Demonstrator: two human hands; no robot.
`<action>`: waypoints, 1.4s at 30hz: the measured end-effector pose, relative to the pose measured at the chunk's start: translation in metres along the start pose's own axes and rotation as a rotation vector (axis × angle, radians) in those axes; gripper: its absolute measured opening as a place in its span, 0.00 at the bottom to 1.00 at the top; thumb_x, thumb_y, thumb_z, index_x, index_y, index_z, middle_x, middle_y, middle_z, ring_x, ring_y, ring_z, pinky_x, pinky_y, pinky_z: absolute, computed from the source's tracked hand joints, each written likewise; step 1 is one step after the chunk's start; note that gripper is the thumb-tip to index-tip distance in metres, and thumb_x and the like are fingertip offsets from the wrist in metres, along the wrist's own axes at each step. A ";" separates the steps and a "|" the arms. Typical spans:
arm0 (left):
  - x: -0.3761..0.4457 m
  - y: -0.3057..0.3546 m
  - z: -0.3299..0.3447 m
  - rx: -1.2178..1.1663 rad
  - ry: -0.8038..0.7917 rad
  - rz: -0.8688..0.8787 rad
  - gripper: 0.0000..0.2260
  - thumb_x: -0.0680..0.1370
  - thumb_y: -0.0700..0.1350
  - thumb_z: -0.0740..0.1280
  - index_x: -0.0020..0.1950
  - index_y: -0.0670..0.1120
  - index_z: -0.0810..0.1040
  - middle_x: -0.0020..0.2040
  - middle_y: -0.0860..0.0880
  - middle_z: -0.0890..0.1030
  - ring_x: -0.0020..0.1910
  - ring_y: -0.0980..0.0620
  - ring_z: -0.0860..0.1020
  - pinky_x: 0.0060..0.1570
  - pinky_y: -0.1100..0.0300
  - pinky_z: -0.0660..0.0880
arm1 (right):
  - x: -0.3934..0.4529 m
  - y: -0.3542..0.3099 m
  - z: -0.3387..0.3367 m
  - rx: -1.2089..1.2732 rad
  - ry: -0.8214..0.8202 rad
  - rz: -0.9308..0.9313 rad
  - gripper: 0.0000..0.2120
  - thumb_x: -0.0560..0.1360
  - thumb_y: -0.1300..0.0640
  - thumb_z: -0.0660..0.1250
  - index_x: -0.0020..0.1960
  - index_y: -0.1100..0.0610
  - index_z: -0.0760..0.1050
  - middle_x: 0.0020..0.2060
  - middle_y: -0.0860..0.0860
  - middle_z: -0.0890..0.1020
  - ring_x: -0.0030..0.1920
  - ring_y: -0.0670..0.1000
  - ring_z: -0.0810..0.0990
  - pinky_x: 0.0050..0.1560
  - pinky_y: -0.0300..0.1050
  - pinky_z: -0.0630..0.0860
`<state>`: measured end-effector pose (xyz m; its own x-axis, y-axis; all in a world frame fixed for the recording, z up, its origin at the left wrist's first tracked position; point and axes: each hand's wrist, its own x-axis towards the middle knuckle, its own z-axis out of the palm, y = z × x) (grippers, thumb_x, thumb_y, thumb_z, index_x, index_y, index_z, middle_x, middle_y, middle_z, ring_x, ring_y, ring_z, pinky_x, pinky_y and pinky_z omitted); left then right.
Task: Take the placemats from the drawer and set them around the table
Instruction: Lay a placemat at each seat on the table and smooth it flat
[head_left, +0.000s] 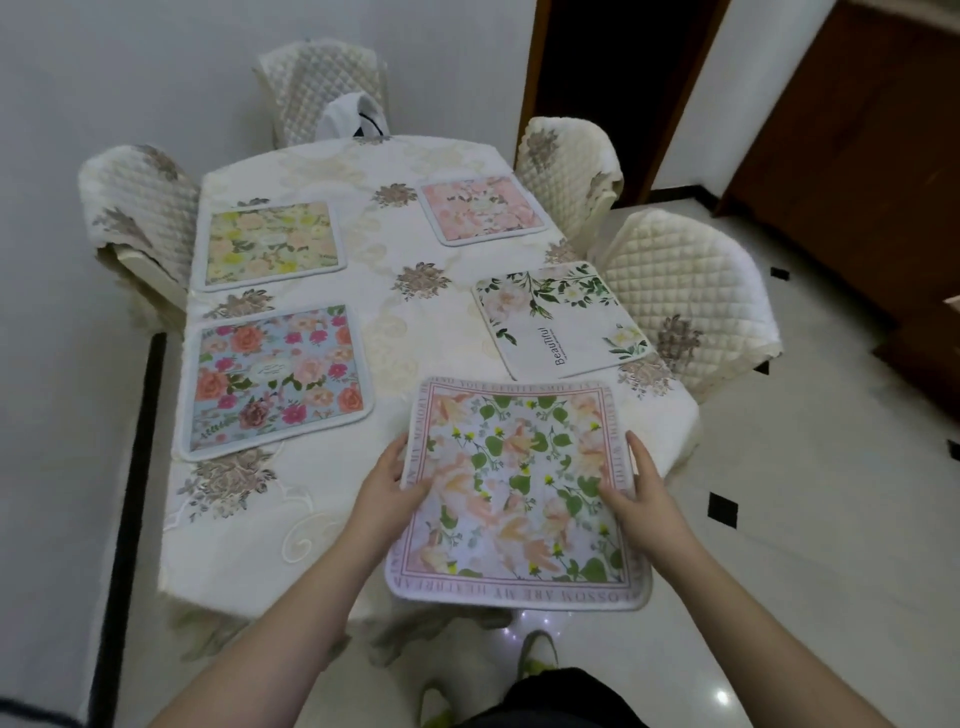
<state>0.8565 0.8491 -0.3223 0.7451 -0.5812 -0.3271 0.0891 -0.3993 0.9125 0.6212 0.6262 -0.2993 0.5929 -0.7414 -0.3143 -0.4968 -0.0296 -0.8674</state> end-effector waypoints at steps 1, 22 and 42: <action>0.002 0.008 0.003 -0.011 -0.023 0.022 0.31 0.77 0.41 0.72 0.76 0.57 0.64 0.60 0.47 0.82 0.50 0.51 0.84 0.45 0.54 0.82 | -0.007 -0.002 -0.009 0.024 0.024 -0.003 0.37 0.79 0.56 0.68 0.78 0.39 0.50 0.66 0.44 0.75 0.59 0.46 0.80 0.56 0.47 0.80; -0.072 0.166 0.280 -0.048 -0.620 0.186 0.28 0.69 0.47 0.73 0.59 0.74 0.72 0.53 0.48 0.85 0.47 0.43 0.86 0.41 0.43 0.83 | -0.177 0.095 -0.270 0.460 0.554 0.099 0.34 0.77 0.59 0.70 0.72 0.31 0.59 0.51 0.46 0.86 0.45 0.55 0.87 0.37 0.52 0.84; -0.085 0.227 0.483 0.049 -0.783 0.321 0.29 0.78 0.40 0.70 0.65 0.74 0.69 0.53 0.51 0.86 0.46 0.43 0.86 0.38 0.46 0.84 | -0.194 0.161 -0.429 0.501 0.770 0.098 0.32 0.77 0.58 0.70 0.74 0.38 0.61 0.48 0.49 0.87 0.43 0.55 0.87 0.42 0.57 0.84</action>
<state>0.4942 0.4652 -0.2057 0.0553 -0.9877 -0.1463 -0.0903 -0.1509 0.9844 0.1545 0.4776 -0.2127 -0.1118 -0.9719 -0.2072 -0.0837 0.2170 -0.9726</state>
